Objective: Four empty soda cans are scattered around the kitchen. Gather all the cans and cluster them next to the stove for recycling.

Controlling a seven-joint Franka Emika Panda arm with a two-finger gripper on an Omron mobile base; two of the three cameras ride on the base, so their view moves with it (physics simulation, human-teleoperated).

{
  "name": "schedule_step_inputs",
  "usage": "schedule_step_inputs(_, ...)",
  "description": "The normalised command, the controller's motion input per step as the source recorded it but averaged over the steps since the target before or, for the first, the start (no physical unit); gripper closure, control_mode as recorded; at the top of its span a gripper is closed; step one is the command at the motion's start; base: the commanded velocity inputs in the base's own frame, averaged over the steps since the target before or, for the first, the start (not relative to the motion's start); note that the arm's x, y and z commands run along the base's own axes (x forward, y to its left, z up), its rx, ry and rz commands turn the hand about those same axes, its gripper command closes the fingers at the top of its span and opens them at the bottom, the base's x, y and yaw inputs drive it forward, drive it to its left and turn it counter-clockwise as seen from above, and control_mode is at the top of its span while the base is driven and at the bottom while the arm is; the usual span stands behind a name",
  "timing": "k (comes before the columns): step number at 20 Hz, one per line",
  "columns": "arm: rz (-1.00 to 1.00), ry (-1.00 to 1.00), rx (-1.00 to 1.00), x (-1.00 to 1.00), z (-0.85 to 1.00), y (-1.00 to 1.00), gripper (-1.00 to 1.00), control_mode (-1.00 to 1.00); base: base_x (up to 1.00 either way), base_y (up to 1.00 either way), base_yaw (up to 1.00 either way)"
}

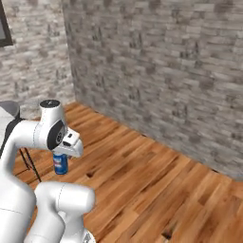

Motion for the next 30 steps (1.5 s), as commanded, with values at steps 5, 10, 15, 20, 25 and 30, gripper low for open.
schedule_step_inputs(5, 0.0, 0.0, 0.0, 0.0, 0.0, 0.0, 1.0, 1.0, -0.47, -0.04, -0.5)
schedule_step_inputs(10, 0.0, 0.0, 0.0, 0.0, 0.0, 0.0, 1.0, 1.0, -0.42, 0.0, -0.51)
schedule_step_inputs(15, 0.0, 0.0, 0.0, 0.0, 0.0, 0.0, 1.0, 1.0, -0.34, 0.0, -0.5)
schedule_step_inputs(20, 0.0, 0.0, 0.0, 0.0, 0.0, 0.0, 1.0, 1.0, -0.35, 0.0, -0.5)
schedule_step_inputs(25, 0.0, 0.0, 0.0, 0.0, 0.0, 0.0, 1.0, 1.0, -0.42, 0.03, -0.47)
schedule_step_inputs(30, 0.0, 0.0, 0.0, 0.0, 0.0, 0.0, 1.0, 1.0, -0.51, 0.02, -0.47)
